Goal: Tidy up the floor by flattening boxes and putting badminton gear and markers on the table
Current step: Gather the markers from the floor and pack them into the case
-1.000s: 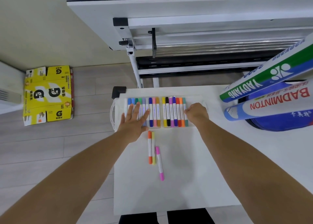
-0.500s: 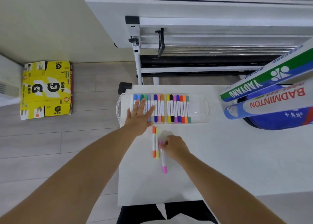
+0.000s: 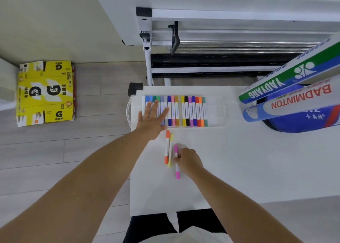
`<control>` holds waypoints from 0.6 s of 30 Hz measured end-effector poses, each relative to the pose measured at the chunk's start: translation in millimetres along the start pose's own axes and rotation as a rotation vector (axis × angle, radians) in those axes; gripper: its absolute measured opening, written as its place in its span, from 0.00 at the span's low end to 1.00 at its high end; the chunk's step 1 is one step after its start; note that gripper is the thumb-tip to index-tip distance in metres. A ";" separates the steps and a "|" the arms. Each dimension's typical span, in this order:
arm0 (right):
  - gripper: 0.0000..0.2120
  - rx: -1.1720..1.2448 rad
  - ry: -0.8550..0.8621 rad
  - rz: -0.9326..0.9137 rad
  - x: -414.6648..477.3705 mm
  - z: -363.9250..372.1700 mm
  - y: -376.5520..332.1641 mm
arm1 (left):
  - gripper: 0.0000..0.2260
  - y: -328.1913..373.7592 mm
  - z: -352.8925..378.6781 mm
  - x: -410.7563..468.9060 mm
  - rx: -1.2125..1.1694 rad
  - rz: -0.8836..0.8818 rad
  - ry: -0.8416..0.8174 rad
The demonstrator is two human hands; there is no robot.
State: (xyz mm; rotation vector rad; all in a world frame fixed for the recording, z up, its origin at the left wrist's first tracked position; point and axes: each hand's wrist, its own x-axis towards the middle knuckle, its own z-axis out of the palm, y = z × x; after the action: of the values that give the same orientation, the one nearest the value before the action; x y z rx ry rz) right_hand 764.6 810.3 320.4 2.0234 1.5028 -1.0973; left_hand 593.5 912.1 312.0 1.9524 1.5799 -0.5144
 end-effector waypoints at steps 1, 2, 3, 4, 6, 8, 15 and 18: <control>0.10 0.004 0.023 0.010 -0.5 -3.2 0.8 | 0.36 -0.6 0.1 -0.2 0.001 0.002 0.001; 0.09 0.011 0.040 0.023 -1.1 -8.0 1.5 | 0.36 -1.1 0.5 -0.2 0.003 0.004 0.003; 0.08 0.028 0.056 0.038 -0.9 -13.9 2.9 | 0.36 -1.3 0.9 -0.2 0.007 0.007 0.003; 0.08 0.061 0.076 0.049 0.0 -21.6 5.0 | 0.36 -1.3 0.8 -0.3 0.012 0.010 0.004; 0.09 0.143 0.122 0.045 7.2 -41.0 11.6 | 0.36 -1.0 0.3 -0.6 0.029 0.013 0.006; 0.11 0.191 0.167 0.001 18.7 -65.9 21.8 | 0.36 -0.9 -0.1 -0.7 0.039 0.012 0.006; 0.13 0.189 0.265 -0.029 75.8 -158.2 52.9 | 0.36 -0.9 1.8 1.8 0.055 0.010 -0.005; 0.13 0.148 0.219 -0.034 99.2 -176.8 52.2 | 0.36 -1.1 2.9 3.7 0.063 0.004 -0.006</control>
State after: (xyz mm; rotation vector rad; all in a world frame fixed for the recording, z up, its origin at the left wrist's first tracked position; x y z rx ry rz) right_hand 887.7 977.8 345.5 2.2911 1.6079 -1.0564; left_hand 593.5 913.2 307.3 1.9976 1.5735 -0.5743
